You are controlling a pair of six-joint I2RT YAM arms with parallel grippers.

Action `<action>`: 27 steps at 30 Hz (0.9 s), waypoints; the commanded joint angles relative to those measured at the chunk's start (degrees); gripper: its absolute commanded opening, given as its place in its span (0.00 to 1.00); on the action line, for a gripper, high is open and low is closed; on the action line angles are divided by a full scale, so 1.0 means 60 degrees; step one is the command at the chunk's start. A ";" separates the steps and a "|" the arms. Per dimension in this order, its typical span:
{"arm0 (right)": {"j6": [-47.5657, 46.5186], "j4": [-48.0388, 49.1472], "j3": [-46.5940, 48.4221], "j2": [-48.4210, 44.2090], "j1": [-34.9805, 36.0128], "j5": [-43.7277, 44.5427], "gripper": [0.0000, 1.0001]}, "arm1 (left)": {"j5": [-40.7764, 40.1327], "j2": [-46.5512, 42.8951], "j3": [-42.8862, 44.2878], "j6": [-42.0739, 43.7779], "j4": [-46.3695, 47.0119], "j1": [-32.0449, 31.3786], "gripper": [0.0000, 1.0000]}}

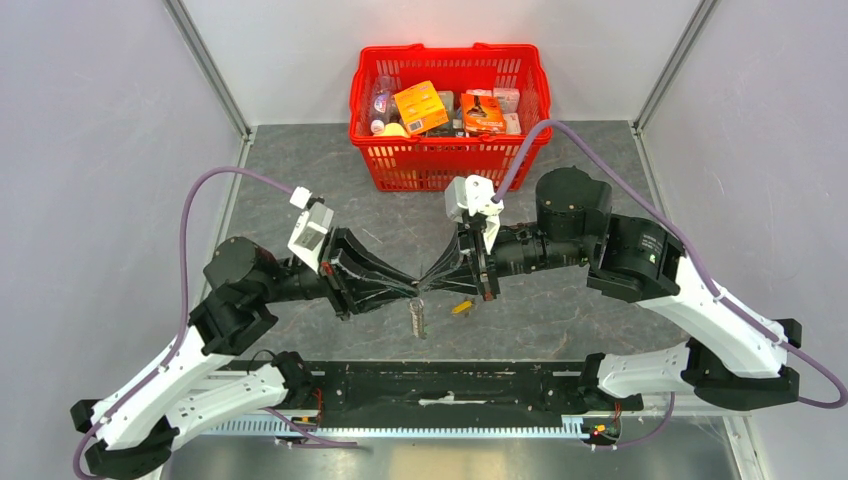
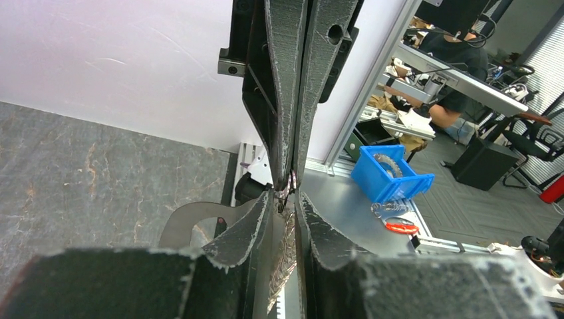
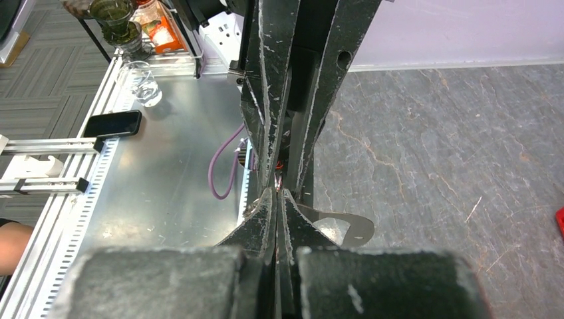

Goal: Put the keys on the keyring

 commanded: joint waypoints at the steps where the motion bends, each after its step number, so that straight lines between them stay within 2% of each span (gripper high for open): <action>1: 0.0105 0.0640 0.0277 -0.0031 0.0015 -0.0228 0.00 | 0.0080 0.0168 0.0115 -0.0261 0.0387 -0.0021 0.22; 5: 0.0106 0.0655 0.0240 -0.0053 0.0020 -0.0239 0.00 | 0.0085 0.0168 0.0114 -0.0248 0.0388 -0.0029 0.16; 10: 0.0116 0.0695 0.0188 -0.0140 0.0015 -0.0232 0.00 | 0.0096 0.0152 0.0100 -0.0239 0.0382 -0.0029 0.02; 18: 0.0122 0.0742 -0.0028 -0.0326 0.0019 -0.0222 0.00 | -0.0071 0.0006 0.0009 -0.0130 0.0316 -0.0021 0.02; 19: 0.0122 0.0743 -0.0057 -0.0371 0.0015 -0.0156 0.02 | -0.0108 0.0017 0.0023 -0.0096 0.0250 -0.0029 0.02; 24: 0.0123 0.0724 -0.0400 -0.0733 0.0018 0.0370 0.35 | -0.0204 -0.0008 0.0040 0.0084 -0.0033 -0.0029 0.02; 27: 0.0122 0.0688 -0.0569 -0.1023 0.0019 0.0689 0.44 | -0.0226 0.0009 0.0069 0.0133 -0.0135 -0.0029 0.02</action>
